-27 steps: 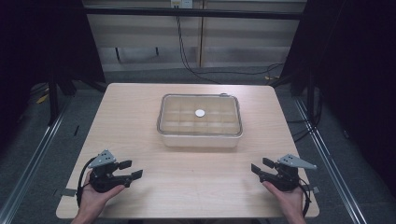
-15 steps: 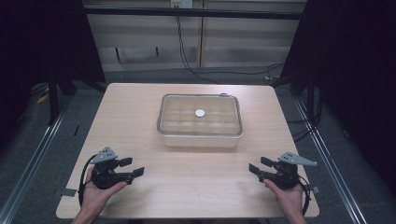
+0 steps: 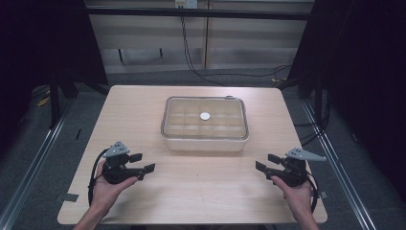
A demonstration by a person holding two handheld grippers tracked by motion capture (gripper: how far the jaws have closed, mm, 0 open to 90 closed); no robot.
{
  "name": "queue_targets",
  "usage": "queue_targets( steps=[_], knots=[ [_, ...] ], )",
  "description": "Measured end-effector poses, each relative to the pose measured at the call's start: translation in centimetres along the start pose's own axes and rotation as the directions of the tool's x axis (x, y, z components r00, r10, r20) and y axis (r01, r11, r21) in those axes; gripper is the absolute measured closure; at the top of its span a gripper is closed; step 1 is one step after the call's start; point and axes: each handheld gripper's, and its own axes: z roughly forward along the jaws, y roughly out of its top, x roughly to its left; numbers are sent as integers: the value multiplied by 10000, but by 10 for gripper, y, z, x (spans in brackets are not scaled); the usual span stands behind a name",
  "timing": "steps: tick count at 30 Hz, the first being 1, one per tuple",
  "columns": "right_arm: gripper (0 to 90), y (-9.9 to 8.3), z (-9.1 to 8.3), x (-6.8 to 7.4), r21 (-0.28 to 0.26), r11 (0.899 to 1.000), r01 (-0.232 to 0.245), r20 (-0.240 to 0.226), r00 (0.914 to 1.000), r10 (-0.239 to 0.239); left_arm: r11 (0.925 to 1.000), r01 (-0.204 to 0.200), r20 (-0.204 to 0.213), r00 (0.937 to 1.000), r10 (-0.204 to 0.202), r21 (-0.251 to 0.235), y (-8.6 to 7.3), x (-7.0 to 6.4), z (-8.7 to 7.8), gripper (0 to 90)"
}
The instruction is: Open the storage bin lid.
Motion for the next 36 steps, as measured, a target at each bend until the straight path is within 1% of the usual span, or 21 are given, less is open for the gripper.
queue_targets(
  steps=[2,5,6,7,9,12,13,15,16,17,19,22,25,26,28,29,30,32,34,35,36],
  knots=[
    [334,6,0,0,-108,9999,-8,-205,9998,5,9999,-129,51,9999,129,16,5,1,2,293],
    [318,16,5,1,63,10000,-1,-495,9988,5,9996,-220,-32,9998,219,-185,10,0,3,287],
    [318,16,5,1,63,10000,-1,-495,9988,5,9996,-220,-32,9998,219,-185,10,0,3,280],
    [314,21,10,2,381,9993,-17,-771,9970,46,9997,-164,-157,9997,161,-176,14,0,4,258],
    [327,24,14,2,502,9987,33,-851,9964,10,9999,-115,-125,9999,114,-107,17,3,6,262],
    [330,27,18,3,532,9986,39,-770,9970,2,9997,-57,-101,9999,54,-237,21,6,7,252],
    [313,31,20,2,553,9985,15,-828,9966,31,9990,-200,-49,9998,198,-399,23,10,8,240],
    [305,33,23,2,677,9977,-16,-980,9951,82,9995,-273,-101,9996,271,-187,26,12,10,257],
    [281,34,24,1,767,9970,44,-1003,9950,33,9997,-233,12,9997,234,-79,28,14,11,245],
    [247,36,26,1,871,9962,25,-900,9959,54,10000,-53,142,9999,54,-51,31,15,12,231],
    [254,39,28,1,855,9963,60,-813,9967,9,9999,-53,178,9998,56,-139,33,17,13,240],
    [251,44,31,-1,739,9972,118,-798,9968,-59,9999,70,274,9996,-72,73,38,19,16,213],
    [254,49,34,-4,766,9970,74,-782,9969,-14,10000,14,344,9994,-11,-96,42,20,18,214],
    [248,51,36,-5,789,9969,64,-751,9972,-4,9999,102,399,9992,-97,-118,44,21,20,211],
    [243,53,38,-7,814,9965,170,-741,9972,-110,9999,66,342,9994,-63,-89,45,21,22,217],
    [235,57,42,-9,875,9962,-2,-846,9964,76,10000,-60,180,9998,60,27,49,21,25,221],
    [234,58,43,-10,822,9965,-127,-925,9955,203,9999,-96,278,9996,95,55,51,22,27,224],
    [233,61,46,-10,798,9967,-132,-952,9952,208,10000,-91,217,9997,91,8,54,23,30,234],
    [266,64,50,-11,675,9977,38,-869,9962,21,9997,-208,205,9996,205,113,58,25,33,235],
    [266,65,53,-13,594,9980,207,-862,9962,-156,9995,-300,69,9995,300,104,61,25,34,235],
    [257,66,56,-16,653,9976,238,-878,9960,-180,9989,-425,-27,9991,425,191,66,26,35,237]
  ],
)
